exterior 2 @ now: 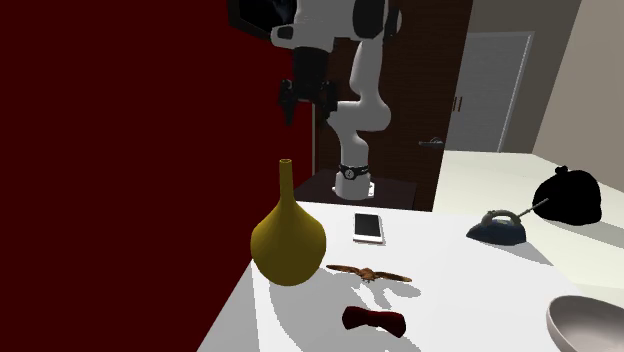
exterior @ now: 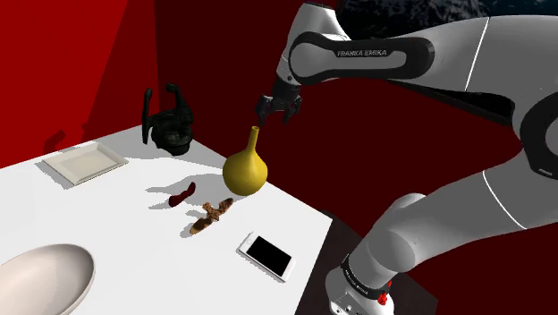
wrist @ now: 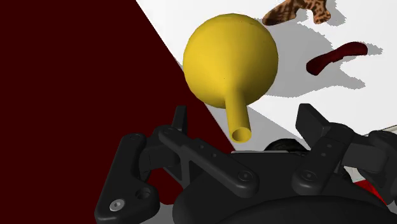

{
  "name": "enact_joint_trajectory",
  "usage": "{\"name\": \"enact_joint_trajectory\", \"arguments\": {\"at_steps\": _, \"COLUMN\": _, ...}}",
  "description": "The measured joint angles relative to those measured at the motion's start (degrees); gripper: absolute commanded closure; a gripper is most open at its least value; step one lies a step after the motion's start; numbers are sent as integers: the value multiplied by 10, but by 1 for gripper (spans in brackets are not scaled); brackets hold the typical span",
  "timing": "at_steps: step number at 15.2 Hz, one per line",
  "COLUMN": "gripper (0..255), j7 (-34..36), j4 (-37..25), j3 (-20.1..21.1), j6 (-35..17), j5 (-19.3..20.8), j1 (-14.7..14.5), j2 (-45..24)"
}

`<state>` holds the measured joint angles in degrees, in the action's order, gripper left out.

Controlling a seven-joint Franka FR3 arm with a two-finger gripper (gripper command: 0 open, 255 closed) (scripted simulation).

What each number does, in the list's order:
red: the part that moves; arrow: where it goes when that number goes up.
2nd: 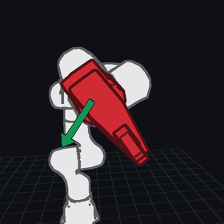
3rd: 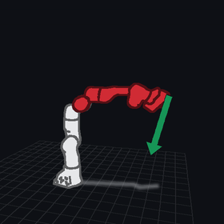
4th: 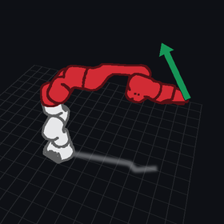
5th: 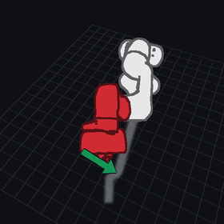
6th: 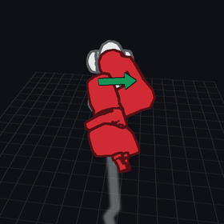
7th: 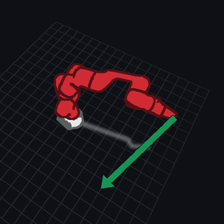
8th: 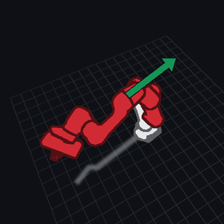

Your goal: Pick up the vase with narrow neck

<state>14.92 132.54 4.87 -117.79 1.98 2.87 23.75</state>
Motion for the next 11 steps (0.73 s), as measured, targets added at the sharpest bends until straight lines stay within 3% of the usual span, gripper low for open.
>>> {"name": "enact_joint_trajectory", "arguments": {"at_steps": 6, "gripper": 0, "j7": 24, "j4": -56, "j3": 2, "j6": -70, "j5": 4, "j1": 9, "j2": -121}}
{"name": "enact_joint_trajectory", "arguments": {"at_steps": 11, "gripper": 0, "j7": 29, "j4": -44, "j3": 2, "j6": -109, "j5": 6, "j1": 11, "j2": -147}}
